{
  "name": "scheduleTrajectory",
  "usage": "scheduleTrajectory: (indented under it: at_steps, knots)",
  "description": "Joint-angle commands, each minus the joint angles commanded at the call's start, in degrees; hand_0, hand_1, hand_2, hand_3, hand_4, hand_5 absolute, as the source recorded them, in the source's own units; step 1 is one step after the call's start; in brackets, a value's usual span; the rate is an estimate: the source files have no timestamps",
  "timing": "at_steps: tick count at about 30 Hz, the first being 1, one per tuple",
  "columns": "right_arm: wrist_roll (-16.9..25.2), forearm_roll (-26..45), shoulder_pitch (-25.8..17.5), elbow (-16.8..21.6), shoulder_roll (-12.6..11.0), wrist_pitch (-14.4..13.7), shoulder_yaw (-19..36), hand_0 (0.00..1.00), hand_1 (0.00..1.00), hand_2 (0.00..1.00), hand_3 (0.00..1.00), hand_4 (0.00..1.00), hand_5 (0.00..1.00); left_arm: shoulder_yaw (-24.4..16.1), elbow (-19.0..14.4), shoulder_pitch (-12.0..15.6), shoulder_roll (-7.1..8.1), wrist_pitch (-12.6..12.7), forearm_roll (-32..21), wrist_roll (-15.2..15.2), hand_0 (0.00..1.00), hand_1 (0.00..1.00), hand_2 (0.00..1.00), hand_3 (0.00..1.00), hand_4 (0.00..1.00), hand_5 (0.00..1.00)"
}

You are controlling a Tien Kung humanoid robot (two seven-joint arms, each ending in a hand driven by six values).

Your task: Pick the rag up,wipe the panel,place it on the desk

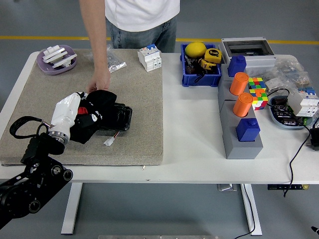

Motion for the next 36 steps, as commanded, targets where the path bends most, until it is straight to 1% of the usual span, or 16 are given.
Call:
scheduleTrajectory:
  at_steps: [5,12,16,20,25,29,31,33,34,36]
  knots:
    - [-0.6,-1.4,0.0,-0.1,-0.1,-0.1,1.5,0.703,0.622,0.683,0.643,0.998,0.571,3.8,-1.8,-0.6,0.34,0.2,0.1,0.8,0.304,0.159,0.474,0.408,0.244,0.002]
    - [-1.1,-2.6,0.1,-0.2,-0.1,-0.2,2.7,0.704,0.623,0.683,0.643,0.998,0.572,7.9,-4.6,-1.4,0.14,0.3,0.8,1.8,0.306,0.158,0.473,0.411,0.232,0.002]
    - [-1.2,-2.7,0.1,-0.2,-0.1,-0.2,2.8,0.703,0.623,0.683,0.643,0.998,0.572,9.7,-5.5,-1.5,-0.08,0.3,0.7,2.2,0.308,0.159,0.472,0.412,0.228,0.002]
    - [-1.2,-2.9,0.0,-0.2,0.0,-0.2,2.9,0.703,0.623,0.683,0.643,0.998,0.572,10.0,-5.5,-1.6,-0.27,0.6,0.8,2.5,0.308,0.159,0.472,0.412,0.228,0.002]
    - [-1.3,-3.1,0.1,-0.2,0.0,-0.2,3.0,0.705,0.623,0.684,0.643,0.998,0.572,9.2,-4.4,-1.6,-0.04,0.9,0.5,2.5,0.310,0.159,0.474,0.414,0.230,0.002]
    - [-1.3,-3.2,0.0,-0.2,0.1,-0.3,3.1,0.704,0.623,0.683,0.643,0.998,0.571,8.6,-2.3,-1.7,0.49,2.5,0.1,1.4,0.311,0.160,0.476,0.419,0.239,0.002]
    - [-1.2,-3.0,0.0,-0.2,0.1,-0.3,2.9,0.704,0.623,0.683,0.643,0.998,0.571,8.4,-0.7,-1.7,1.08,4.1,0.6,0.5,0.311,0.160,0.476,0.419,0.239,0.002]
    - [-1.1,-2.7,0.0,-0.2,0.0,-0.2,2.6,0.704,0.623,0.683,0.643,0.998,0.571,8.0,0.3,-1.6,1.40,4.6,0.2,0.1,0.311,0.160,0.476,0.419,0.239,0.002]
    - [-1.1,-2.8,0.0,-0.2,0.1,-0.2,2.7,0.704,0.623,0.684,0.643,0.998,0.570,7.7,0.9,-1.6,1.53,4.7,0.2,0.1,0.313,0.158,0.473,0.418,0.208,0.002]
    - [-1.1,-2.9,-0.1,-0.2,0.1,-0.2,2.8,0.704,0.623,0.684,0.643,0.998,0.570,7.2,2.0,-1.7,1.61,4.9,-0.1,-0.2,0.313,0.158,0.473,0.418,0.208,0.002]
